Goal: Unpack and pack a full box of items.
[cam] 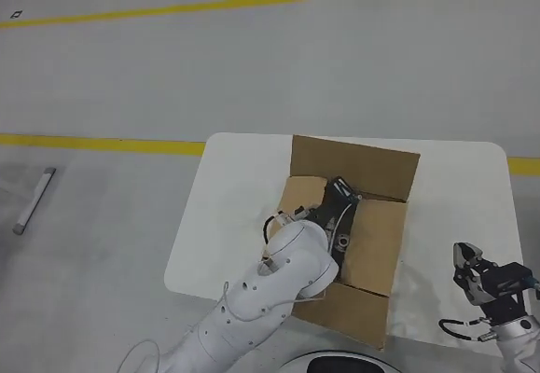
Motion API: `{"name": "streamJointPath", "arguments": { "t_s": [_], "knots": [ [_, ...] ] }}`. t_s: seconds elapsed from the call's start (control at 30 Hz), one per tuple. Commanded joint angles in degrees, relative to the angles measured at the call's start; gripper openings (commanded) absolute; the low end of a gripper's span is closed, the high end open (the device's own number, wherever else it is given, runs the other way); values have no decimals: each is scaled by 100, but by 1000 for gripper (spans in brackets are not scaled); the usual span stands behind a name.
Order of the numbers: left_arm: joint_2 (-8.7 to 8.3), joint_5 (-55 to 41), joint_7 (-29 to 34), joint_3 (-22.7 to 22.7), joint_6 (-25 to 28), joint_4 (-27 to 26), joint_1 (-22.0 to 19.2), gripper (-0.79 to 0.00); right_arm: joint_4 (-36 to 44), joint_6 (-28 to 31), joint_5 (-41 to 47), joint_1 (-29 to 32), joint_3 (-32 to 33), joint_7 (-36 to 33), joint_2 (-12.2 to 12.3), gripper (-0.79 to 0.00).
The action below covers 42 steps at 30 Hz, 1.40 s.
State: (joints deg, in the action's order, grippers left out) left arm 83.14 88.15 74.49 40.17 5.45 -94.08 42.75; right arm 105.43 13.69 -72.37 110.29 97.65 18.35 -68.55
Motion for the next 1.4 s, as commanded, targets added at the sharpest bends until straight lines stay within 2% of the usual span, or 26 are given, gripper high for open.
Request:
{"name": "streamJointPath", "arguments": {
  "t_s": [0.0,0.13,0.27,0.43,0.63,0.77,0.8,0.83,0.87,1.03,1.37],
  "knots": [
    [-9,-279,-83,222,-27,-153,92,-785,6,0,10,-5,-15,-23,-4,-785],
    [-33,-1097,-261,749,-73,-488,319,-785,40,18,69,-2,-12,-22,-11,-785],
    [-60,-1590,-351,1116,-74,-784,490,-785,107,64,200,28,103,-25,-11,-785],
    [-73,-2637,-542,1593,-197,-1024,744,-785,149,213,465,55,249,-84,-10,-785],
    [-104,-3941,-815,2190,-185,-816,940,-785,182,376,437,10,325,-181,0,-785],
    [-146,-4079,-815,2367,-40,-677,909,-785,247,404,411,-50,335,-272,1,-785],
    [-156,-4094,-812,2387,-16,-663,913,-736,255,406,400,-63,332,-298,1,-785],
    [-167,-4085,-796,2411,-6,-640,918,-425,256,410,389,-76,321,-322,0,-785],
    [-177,-4099,-789,2438,-3,-625,926,0,255,412,359,-90,310,-347,0,-785],
    [-243,-3769,-730,2539,-13,-590,944,0,226,364,292,-131,254,-403,-7,-785],
    [-373,-1793,-425,2278,40,-658,964,0,184,287,419,-141,319,-464,-22,-785]
  ]
}}
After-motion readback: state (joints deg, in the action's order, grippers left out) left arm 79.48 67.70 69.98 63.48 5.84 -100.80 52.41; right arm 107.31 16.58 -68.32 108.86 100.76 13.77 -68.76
